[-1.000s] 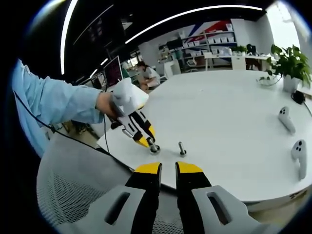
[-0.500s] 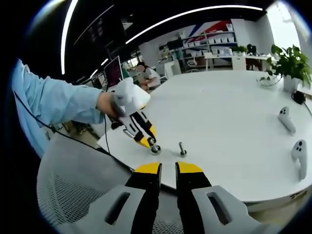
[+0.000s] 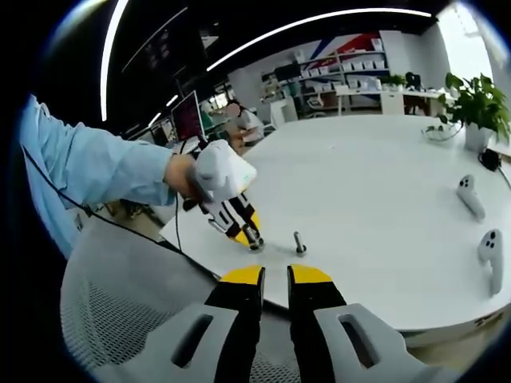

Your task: Place the washer onto the threaded stud by aligning its center hole with the stud, sliding it down to the base, and recovering from edge contact or off-axis alignment until the washer reaches the visible bottom stop.

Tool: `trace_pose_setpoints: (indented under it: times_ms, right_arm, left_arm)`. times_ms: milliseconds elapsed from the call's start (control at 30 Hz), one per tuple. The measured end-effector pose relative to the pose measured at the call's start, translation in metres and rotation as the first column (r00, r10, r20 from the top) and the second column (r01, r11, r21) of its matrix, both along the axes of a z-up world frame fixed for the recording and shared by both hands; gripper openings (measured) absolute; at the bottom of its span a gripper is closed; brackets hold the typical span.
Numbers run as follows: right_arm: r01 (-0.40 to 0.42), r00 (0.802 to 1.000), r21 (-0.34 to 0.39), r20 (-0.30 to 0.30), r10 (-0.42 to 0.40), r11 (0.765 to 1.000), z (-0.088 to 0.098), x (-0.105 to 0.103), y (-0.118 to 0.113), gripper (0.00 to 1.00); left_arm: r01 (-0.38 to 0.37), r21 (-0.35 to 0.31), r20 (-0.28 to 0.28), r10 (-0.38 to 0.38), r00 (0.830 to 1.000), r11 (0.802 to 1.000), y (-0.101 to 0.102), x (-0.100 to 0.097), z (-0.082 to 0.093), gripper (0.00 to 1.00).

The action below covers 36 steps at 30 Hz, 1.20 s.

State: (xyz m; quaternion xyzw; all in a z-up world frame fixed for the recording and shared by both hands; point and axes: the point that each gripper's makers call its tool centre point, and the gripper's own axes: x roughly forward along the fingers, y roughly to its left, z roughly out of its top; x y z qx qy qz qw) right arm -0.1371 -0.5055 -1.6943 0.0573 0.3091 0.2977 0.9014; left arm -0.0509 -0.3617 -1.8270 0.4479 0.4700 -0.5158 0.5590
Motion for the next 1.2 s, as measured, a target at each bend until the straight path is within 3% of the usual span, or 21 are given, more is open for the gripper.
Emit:
trace_pose_setpoints:
  times_ms: [767,900,1000,1200]
  right_arm:
    - [-0.002,1.0,0.0,0.0,0.002,1.0,0.0,0.0,0.0,0.14]
    - [0.001,1.0,0.002,0.001,-0.001,1.0,0.0,0.0,0.0,0.14]
    - [0.004,1.0,0.003,0.002,-0.004,1.0,0.0,0.0,0.0,0.14]
    - [0.006,1.0,0.003,0.003,-0.006,1.0,0.001,0.0,0.0,0.14]
  left_arm:
    - [-0.019,0.004,-0.024,0.019,1.0,1.0,-0.002,0.0,0.004,0.19]
    - [-0.007,0.014,-0.017,0.007,1.0,1.0,-0.001,0.0,0.005,0.19]
    - [0.057,0.05,0.017,-0.058,0.998,0.997,-0.001,0.001,0.0,0.19]
    - [0.058,0.072,0.007,-0.059,0.998,0.996,0.0,-0.002,-0.01,0.19]
